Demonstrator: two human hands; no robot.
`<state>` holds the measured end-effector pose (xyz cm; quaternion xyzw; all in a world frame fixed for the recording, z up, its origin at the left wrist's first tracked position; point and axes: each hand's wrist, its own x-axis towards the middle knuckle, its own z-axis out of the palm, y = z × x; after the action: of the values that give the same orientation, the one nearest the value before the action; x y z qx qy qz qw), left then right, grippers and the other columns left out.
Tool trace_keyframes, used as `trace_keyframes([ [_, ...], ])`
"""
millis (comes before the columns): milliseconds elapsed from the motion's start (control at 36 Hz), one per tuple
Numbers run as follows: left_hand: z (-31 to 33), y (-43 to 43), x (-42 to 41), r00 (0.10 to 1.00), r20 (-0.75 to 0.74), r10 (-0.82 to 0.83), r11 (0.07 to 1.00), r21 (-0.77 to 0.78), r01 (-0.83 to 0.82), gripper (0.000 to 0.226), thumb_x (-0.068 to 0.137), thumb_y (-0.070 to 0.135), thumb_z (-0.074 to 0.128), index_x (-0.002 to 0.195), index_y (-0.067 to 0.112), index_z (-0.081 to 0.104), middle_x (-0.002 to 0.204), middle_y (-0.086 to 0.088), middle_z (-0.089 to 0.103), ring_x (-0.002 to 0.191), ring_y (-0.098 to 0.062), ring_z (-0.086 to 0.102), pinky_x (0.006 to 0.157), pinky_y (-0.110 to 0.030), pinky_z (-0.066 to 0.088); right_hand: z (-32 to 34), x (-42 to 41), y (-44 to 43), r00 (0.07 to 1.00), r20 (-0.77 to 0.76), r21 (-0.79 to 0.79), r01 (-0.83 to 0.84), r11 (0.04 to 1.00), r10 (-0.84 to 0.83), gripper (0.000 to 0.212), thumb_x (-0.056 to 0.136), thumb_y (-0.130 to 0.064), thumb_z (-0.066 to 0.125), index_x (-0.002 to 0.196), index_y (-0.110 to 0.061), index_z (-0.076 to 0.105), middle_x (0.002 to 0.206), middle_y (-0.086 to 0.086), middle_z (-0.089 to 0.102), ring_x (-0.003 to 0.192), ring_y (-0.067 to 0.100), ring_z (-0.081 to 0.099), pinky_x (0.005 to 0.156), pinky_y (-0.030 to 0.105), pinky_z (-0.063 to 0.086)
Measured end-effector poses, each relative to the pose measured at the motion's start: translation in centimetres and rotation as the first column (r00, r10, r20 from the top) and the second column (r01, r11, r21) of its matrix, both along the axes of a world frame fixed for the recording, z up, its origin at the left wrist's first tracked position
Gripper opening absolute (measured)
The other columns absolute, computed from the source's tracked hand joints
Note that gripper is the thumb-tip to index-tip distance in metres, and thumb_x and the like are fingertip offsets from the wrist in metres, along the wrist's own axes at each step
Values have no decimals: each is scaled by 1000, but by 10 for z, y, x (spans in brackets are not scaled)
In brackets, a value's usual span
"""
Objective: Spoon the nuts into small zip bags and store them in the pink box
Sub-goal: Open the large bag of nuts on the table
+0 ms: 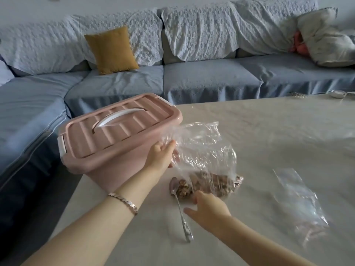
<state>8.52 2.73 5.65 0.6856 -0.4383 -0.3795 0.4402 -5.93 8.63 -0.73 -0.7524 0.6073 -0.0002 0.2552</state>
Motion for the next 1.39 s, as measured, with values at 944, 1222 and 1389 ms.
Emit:
trace_keyframes([
  [944,27,40,-2,689,633,-353,729,-276,627,20,88,-6,52,82,7,66,80,14,54,75,2,56,74,-10,42,106,-58,-65,841,502,-450,56,891,201,21,75,-23,76,95,-21,73,106,-11,63,90,-3,57,69,2,37],
  [1222,16,60,3,827,218,-518,806,-199,557,35,93,-8,44,84,15,69,90,6,61,80,1,64,77,-17,49,81,-47,-61,814,529,-260,-113,959,239,40,71,-8,78,104,-25,65,96,-22,61,65,-21,51,63,4,38],
  [1389,13,67,-4,876,188,-445,866,-160,474,34,83,1,54,71,28,71,77,13,69,81,-1,65,81,-16,46,82,-43,-58,827,525,-263,-70,962,204,27,78,-7,65,68,-27,50,74,-20,65,44,-3,45,50,10,33],
])
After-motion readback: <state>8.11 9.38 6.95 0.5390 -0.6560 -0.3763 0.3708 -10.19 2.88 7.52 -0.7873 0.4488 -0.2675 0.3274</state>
